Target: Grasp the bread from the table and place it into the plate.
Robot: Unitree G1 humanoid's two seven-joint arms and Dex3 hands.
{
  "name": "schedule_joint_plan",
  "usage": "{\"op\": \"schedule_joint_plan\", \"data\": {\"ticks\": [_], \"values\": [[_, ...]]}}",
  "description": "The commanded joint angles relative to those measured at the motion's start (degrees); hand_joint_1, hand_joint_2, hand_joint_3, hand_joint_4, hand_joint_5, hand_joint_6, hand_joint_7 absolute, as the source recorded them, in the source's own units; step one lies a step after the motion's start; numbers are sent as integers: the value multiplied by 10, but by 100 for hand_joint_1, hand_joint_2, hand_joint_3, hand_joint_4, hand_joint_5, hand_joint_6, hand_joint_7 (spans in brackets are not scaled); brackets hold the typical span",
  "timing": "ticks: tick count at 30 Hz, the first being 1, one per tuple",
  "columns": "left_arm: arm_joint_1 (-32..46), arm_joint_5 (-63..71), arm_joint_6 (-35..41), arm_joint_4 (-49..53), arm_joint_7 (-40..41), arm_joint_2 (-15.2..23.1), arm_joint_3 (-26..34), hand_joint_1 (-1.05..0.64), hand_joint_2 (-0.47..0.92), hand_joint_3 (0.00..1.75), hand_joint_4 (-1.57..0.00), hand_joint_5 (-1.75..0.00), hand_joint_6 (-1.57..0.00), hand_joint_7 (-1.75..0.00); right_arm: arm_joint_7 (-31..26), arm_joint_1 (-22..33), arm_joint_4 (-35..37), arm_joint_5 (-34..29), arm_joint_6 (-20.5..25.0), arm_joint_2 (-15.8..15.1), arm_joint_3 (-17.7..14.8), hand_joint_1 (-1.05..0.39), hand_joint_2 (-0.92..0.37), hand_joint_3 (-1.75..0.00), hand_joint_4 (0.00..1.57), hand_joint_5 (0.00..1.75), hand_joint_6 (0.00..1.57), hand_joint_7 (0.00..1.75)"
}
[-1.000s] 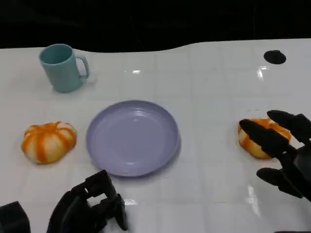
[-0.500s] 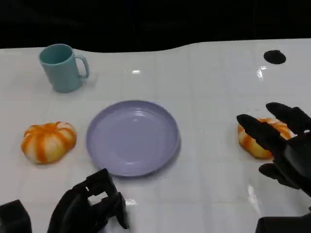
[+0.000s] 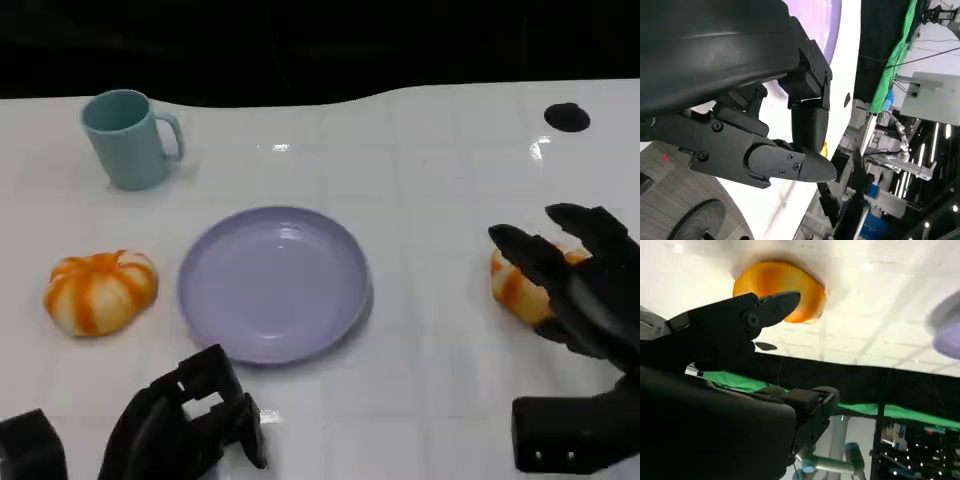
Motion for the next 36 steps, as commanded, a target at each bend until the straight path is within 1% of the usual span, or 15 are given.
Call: {"op": "schedule_joint_plan", "data": {"ticks": [1,7,10,16,21,28,32,36], "values": [[0,0,-4,2,3,5,2,-66,92,20,-80,-175,-72,-155,-11,-35,51,2,10,-14,17,-44,-79,0,0,41,27,1],[2,1,-6,0,2,5,1,-66,92,22,-81,-175,-72,-156,-22,-78,127,22,3,-11,36,-43,-80,-1,0,43,27,1],[2,0,-8,1,-1,5,1,-65,92,22,-81,-175,-71,-156,-23,-97,164,33,-2,-9,45,-44,-82,-2,0,44,27,1],[7,4,-3,-7,6,6,-1,-67,92,21,-80,-175,-71,-157,-30,-127,229,47,-9,-1,67,-49,-78,0,0,45,28,1],[8,3,-4,-6,6,4,0,-66,92,20,-80,-175,-71,-157,-47,-153,287,60,-19,9,87,-48,-77,0,0,46,28,0],[11,4,-3,-11,9,4,-2,-65,92,21,-80,-175,-70,-157,-47,-175,333,82,-31,25,106,-49,-78,0,1,45,28,0],[13,4,-4,-14,9,4,-3,-65,92,21,-80,-175,-70,-158,-21,-178,335,108,-37,35,105,-47,-79,0,0,43,26,0],[14,2,-1,-18,9,5,-4,-65,92,22,-80,-175,-70,-159,-6,-181,339,126,-42,39,109,-44,-80,-1,2,41,26,0]]}}
